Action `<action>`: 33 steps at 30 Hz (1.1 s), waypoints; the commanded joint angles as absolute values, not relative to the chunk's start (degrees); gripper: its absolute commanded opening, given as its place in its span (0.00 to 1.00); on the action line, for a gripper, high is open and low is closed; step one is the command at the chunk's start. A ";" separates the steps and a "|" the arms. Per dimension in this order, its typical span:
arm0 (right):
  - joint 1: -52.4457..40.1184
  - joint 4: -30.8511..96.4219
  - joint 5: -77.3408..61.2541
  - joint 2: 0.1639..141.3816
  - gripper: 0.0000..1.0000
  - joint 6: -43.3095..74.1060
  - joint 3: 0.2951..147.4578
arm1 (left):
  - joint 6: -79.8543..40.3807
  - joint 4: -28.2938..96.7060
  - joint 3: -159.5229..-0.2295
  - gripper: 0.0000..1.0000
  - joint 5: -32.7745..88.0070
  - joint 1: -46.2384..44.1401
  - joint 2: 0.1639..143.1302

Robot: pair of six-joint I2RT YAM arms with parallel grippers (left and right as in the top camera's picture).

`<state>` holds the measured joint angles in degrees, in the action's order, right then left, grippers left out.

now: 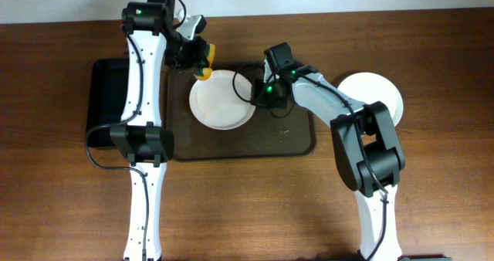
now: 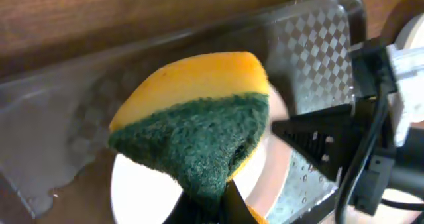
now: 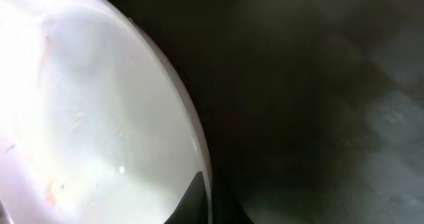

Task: Clean dirty plates on tray and stack at the side
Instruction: 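Carry the plate with the right gripper onto the stack at right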

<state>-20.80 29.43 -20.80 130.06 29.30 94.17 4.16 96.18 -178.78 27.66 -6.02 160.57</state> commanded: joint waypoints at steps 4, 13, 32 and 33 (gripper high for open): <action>-19.29 32.23 -16.86 125.45 0.04 26.20 92.92 | 3.44 96.73 -179.06 0.00 25.56 -7.88 157.53; -26.68 47.62 34.83 102.74 0.04 22.50 92.92 | 3.44 96.73 -179.06 0.00 20.91 -7.73 157.53; -43.92 53.06 67.57 102.19 0.04 26.59 92.92 | 3.20 96.73 -178.95 0.00 20.10 -7.73 157.53; -40.99 53.82 61.30 101.73 0.04 27.38 92.92 | 3.18 96.73 -178.95 0.00 20.12 -7.73 157.53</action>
